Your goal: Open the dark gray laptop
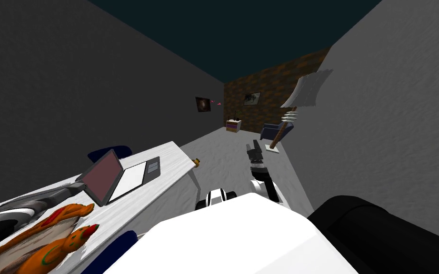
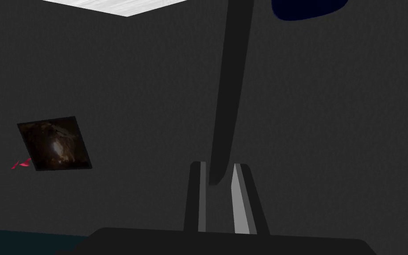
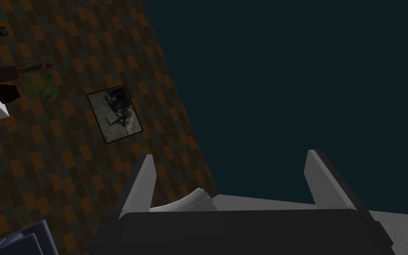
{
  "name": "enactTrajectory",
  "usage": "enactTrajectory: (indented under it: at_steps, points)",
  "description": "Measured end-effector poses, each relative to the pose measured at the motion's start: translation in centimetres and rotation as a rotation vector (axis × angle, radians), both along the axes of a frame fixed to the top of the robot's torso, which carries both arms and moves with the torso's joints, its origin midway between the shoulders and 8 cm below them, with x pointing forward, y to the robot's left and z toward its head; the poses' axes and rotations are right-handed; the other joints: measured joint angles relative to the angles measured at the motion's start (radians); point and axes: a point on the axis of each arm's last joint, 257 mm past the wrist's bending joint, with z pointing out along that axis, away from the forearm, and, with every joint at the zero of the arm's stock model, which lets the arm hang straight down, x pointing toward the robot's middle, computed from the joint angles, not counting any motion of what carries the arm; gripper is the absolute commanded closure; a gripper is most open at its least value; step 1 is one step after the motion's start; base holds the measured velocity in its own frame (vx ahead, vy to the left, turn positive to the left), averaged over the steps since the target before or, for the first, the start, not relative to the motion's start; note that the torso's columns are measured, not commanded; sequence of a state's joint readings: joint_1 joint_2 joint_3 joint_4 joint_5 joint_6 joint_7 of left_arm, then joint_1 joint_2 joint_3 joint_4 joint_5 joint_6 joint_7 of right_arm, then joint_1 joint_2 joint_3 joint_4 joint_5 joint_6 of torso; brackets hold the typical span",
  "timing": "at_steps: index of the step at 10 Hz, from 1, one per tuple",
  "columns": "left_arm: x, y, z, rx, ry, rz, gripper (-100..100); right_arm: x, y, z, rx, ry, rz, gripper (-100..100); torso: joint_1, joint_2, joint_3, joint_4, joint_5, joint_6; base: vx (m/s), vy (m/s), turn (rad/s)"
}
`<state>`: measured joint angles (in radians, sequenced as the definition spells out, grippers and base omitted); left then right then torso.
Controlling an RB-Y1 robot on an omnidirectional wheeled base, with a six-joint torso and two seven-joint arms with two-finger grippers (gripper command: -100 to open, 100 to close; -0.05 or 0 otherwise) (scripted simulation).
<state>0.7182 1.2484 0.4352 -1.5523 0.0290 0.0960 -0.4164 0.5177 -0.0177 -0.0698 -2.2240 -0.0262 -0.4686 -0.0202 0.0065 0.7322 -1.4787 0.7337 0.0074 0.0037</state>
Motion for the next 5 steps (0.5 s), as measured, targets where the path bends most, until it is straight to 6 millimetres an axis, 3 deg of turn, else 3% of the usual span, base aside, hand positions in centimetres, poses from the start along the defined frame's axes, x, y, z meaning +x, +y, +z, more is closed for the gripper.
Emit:
enactTrajectory:
  at_steps: [5]
  points:
    - [-1.4,1.7,-1.5,0.114,0.083,0.02,100,0.0,0.0,0.0,0.0,0.0,0.0,0,-0.005,0.007,0.004,0.005,-0.006,-0.004,0.029,-0.073,-0.067]
